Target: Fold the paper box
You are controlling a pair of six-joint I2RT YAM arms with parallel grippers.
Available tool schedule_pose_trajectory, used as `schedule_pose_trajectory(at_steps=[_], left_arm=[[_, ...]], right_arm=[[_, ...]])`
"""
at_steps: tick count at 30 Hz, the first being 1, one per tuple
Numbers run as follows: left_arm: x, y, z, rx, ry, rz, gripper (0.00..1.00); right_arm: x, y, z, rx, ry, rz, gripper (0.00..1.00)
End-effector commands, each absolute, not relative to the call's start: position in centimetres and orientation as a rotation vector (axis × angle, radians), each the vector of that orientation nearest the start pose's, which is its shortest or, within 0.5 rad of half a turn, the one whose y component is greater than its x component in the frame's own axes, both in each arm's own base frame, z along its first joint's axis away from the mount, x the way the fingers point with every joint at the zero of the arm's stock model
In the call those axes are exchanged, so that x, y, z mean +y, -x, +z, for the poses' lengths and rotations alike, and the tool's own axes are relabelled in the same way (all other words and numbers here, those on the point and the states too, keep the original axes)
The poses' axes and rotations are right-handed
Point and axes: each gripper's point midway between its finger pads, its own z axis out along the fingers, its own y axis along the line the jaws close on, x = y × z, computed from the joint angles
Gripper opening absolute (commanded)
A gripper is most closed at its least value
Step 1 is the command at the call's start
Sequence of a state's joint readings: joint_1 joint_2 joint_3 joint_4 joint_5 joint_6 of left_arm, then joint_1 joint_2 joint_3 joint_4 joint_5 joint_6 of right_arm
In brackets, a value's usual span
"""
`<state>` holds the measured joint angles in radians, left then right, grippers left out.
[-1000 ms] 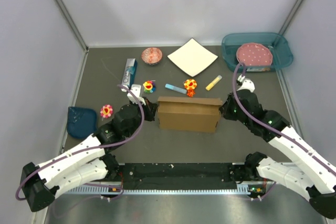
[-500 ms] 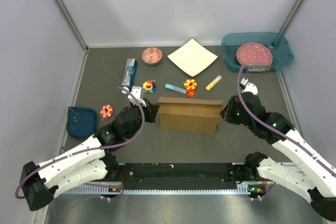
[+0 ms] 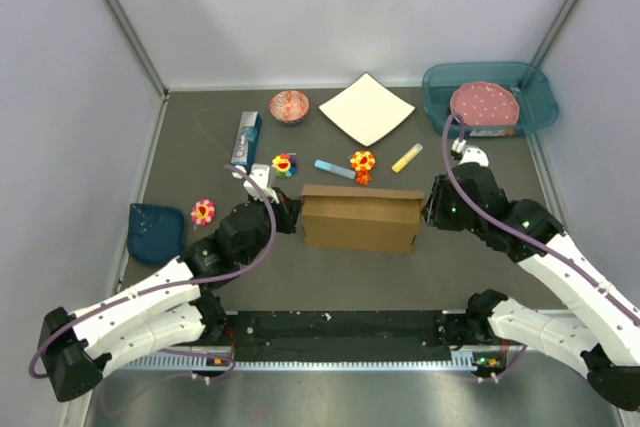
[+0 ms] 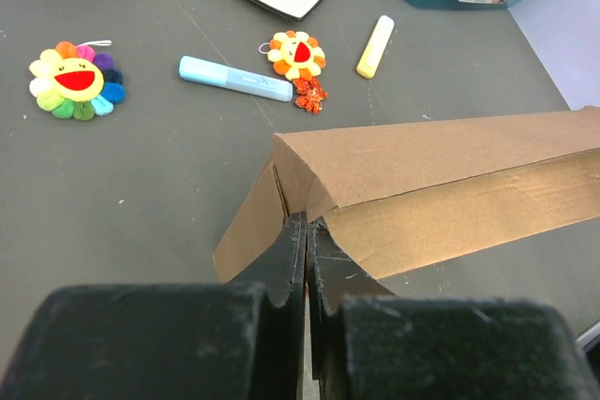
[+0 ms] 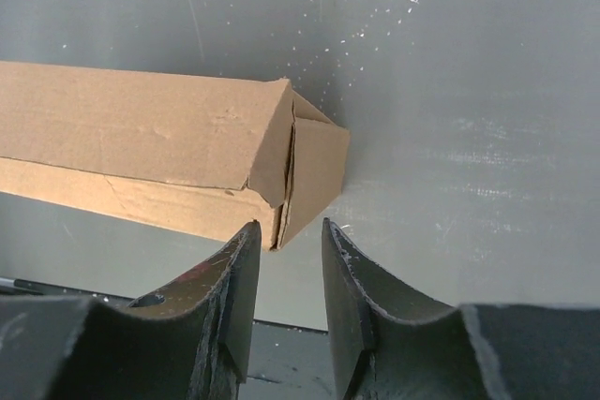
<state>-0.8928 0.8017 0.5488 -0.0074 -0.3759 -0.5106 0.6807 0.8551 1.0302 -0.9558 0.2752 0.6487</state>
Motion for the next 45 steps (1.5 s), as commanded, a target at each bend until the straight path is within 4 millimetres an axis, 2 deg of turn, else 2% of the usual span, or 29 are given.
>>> schedule_pose_trajectory(at_steps=[1,12,13,14,17,23,30,33,36,37,40,45], left_arm=[[-20.8,-21.2,13.9,2.087,-0.212,-0.527,0.00],[-21.2,-21.2,13.9,2.091,-0.219,-0.536,0.00],[-21.1,-21.2,13.9,2.091,-0.217,-0.536,0.00],[-21.1,-21.2,13.9,2.090,-0.219,-0.535,0.00],[-21.2,-21.2,14.1,2.086,-0.224,-0.538,0.00],[-21.3,-21.2,14.3,2.081,-0.229,-0.547,0.00],[-21.2,-21.0,13.5,2.094,-0.233,-0.544,0.00],[-21.0,-21.0,13.3,2.096,-0.220,-0.538,0.00],[-20.6,-21.3,14.0,2.074,-0.203,-0.522,0.12],[-20.6,-21.4,14.8,2.056,-0.197,-0.532,0.23],[-20.1,-21.5,16.6,2.022,-0.182,-0.523,0.38],[-19.9,-21.3,19.3,1.958,-0.187,-0.559,0.45]], right_arm=[[13.5,-21.0,23.6,2.267,-0.061,0.344,0.33],[13.9,-23.0,24.0,2.156,-0.091,0.352,0.29],[13.9,-23.4,24.1,2.138,-0.098,0.347,0.27],[13.8,-23.5,23.9,2.139,-0.094,0.335,0.19],[13.6,-23.5,22.9,2.159,-0.093,0.307,0.00],[13.0,-22.4,20.6,2.204,-0.097,0.297,0.00],[11.7,-19.2,15.0,2.371,-0.177,0.264,0.00],[11.5,-18.5,13.8,2.407,-0.220,0.261,0.00],[11.3,-18.4,13.5,2.419,-0.231,0.239,0.00],[11.3,-18.4,13.5,2.424,-0.230,0.234,0.00],[11.3,-18.5,13.5,2.422,-0.234,0.235,0.00],[11.4,-18.6,13.9,2.416,-0.232,0.240,0.00]])
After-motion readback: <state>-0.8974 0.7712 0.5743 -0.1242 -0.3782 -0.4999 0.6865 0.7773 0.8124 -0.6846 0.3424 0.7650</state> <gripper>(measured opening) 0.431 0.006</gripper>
